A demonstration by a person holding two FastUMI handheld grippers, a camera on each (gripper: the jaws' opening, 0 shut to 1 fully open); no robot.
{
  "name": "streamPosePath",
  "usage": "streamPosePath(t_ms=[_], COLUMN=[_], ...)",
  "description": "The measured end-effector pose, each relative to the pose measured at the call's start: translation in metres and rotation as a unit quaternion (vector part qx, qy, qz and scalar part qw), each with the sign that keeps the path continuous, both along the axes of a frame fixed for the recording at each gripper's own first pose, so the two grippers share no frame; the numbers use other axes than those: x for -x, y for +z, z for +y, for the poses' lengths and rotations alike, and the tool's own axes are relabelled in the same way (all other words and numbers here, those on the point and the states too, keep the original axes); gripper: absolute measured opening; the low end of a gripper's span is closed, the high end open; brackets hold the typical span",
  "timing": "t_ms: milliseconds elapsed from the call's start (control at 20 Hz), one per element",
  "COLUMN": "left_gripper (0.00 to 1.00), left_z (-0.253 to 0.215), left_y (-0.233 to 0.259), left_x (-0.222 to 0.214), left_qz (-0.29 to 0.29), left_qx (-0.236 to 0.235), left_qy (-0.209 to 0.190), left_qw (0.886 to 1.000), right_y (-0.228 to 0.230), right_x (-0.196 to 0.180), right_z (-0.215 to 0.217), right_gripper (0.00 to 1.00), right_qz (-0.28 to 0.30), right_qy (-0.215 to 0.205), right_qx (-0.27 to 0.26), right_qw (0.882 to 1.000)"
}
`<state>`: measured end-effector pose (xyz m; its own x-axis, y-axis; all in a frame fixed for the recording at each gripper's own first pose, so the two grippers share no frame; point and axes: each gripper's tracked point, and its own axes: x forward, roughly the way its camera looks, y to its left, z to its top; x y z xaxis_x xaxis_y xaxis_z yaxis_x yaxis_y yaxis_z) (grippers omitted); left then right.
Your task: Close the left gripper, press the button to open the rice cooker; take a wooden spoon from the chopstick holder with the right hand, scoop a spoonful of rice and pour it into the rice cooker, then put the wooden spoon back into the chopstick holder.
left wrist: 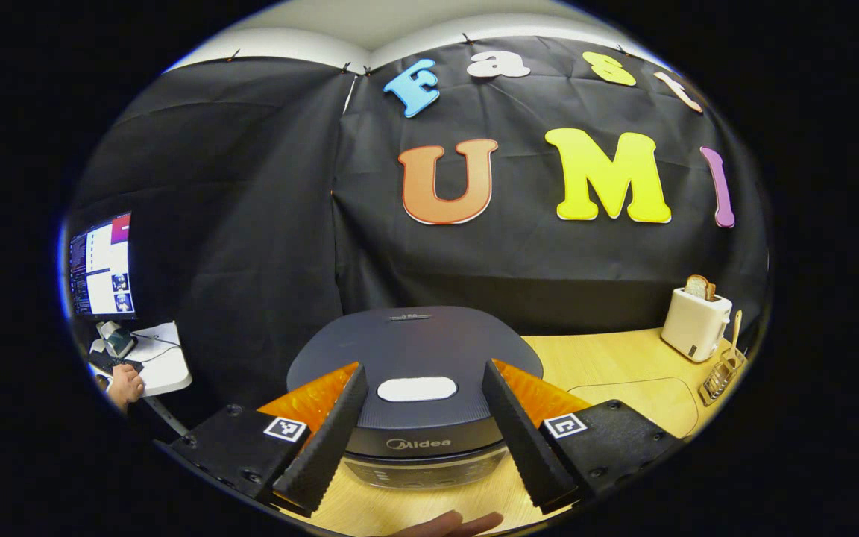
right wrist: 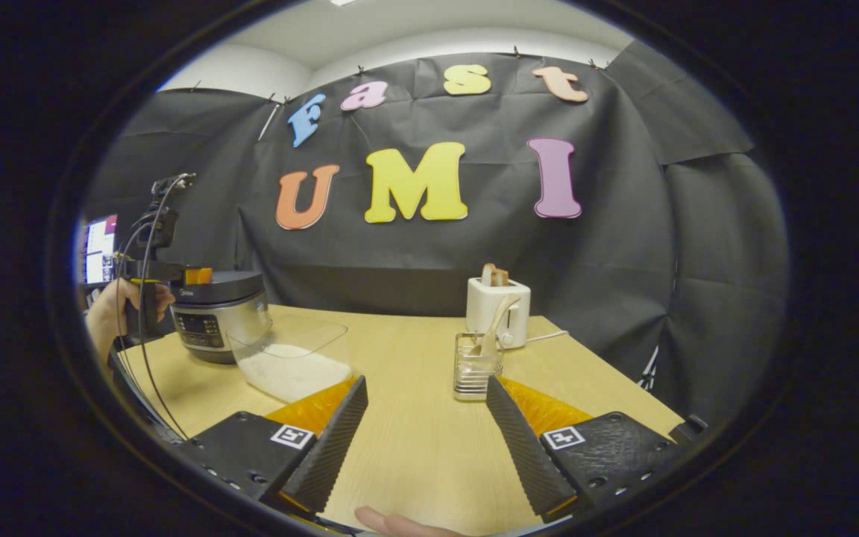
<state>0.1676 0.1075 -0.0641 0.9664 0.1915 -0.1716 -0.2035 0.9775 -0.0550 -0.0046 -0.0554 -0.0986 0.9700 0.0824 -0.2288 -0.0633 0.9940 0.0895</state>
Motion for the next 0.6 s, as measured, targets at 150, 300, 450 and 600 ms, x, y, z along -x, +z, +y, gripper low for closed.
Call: streamPosePath(t_ms=[150,300,450,600], left_gripper=[0.99,0.98,0.98,0.98], left_z=[0.000,0.000,-0.001,-0.005], left_y=[0.003,0.007,0.006,0.007], left_x=[0.001,0.000,0.001,0.008], left_qz=[-0.020,-0.028,-0.016,-0.003], left_qx=[-0.014,-0.021,-0.021,-0.002], left_qy=[0.012,0.024,0.023,0.011], left_qw=[1.000,0.999,0.999,1.000], right_y=[-0.004,-0.003,-0.003,0.002], right_x=[0.000,0.000,0.002,0.001], right_z=[0.001,-0.001,-0.005,-0.010], right_gripper=[0.95,0.97,0.97,0.97], right_qz=[0.008,0.008,0.009,0.010], right_qy=[-0.002,-0.003,-0.008,-0.019], right_qx=[0.000,0.001,0.001,0.002], right_qw=[1.000,1.000,1.000,1.000])
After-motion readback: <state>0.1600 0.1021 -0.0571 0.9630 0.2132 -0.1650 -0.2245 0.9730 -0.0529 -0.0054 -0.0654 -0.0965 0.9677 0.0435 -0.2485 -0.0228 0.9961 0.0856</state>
